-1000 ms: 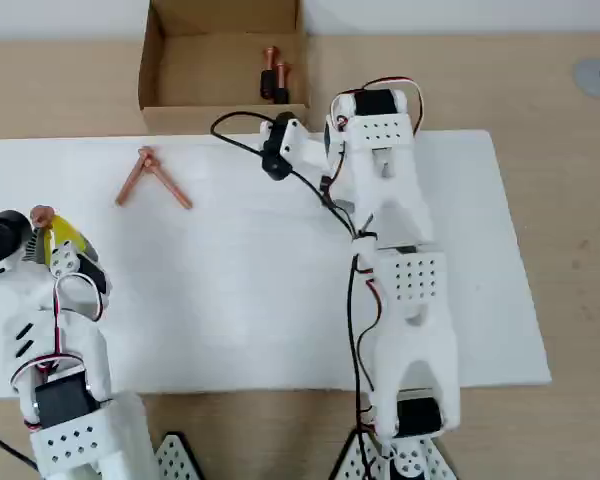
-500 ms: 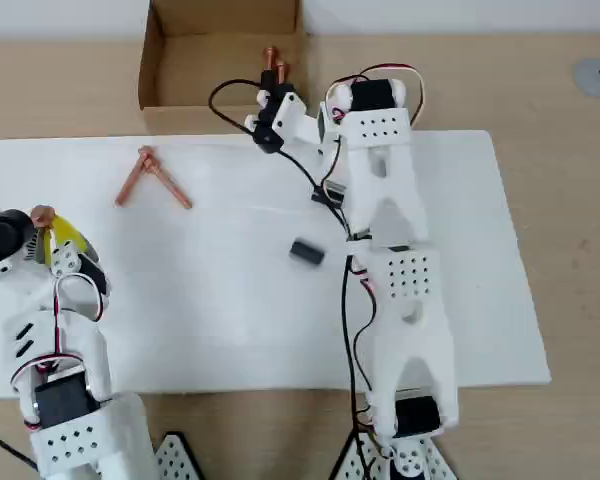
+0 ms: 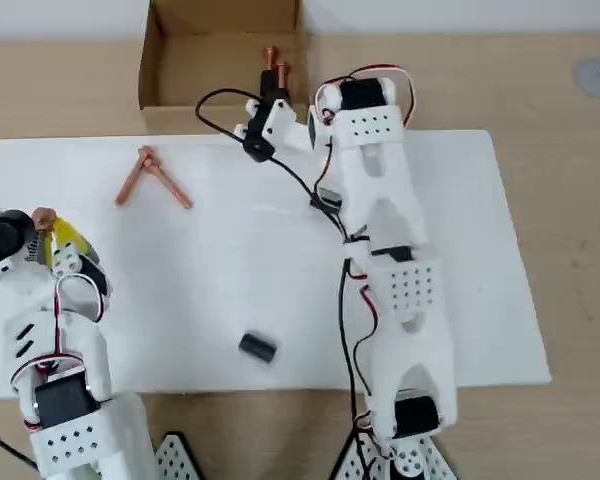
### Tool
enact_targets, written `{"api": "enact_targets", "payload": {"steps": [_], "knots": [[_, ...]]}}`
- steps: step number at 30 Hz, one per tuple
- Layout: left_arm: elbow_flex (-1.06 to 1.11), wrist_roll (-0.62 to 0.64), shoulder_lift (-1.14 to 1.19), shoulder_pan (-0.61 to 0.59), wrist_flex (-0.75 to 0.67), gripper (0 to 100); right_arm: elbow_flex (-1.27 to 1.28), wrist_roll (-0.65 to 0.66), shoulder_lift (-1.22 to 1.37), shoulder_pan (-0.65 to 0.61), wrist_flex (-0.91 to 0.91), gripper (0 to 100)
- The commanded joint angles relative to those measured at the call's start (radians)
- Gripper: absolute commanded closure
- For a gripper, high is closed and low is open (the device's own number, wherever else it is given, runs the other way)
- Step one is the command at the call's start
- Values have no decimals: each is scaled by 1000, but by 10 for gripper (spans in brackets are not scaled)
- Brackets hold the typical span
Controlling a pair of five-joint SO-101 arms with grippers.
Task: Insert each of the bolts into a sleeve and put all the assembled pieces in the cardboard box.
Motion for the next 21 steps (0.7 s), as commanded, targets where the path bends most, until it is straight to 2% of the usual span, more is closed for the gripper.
{"api": "enact_targets", "payload": {"steps": [1,5,17,21], "knots": [[-80,-11,-19,2,44,990,133,31,-87,-36,15,783],[-84,-11,-19,2,58,990,232,32,-88,-62,15,781],[-84,-11,-19,2,60,990,266,28,-18,-88,-112,786],[-81,-11,-19,3,60,990,222,-32,-19,-119,-103,785]]}}
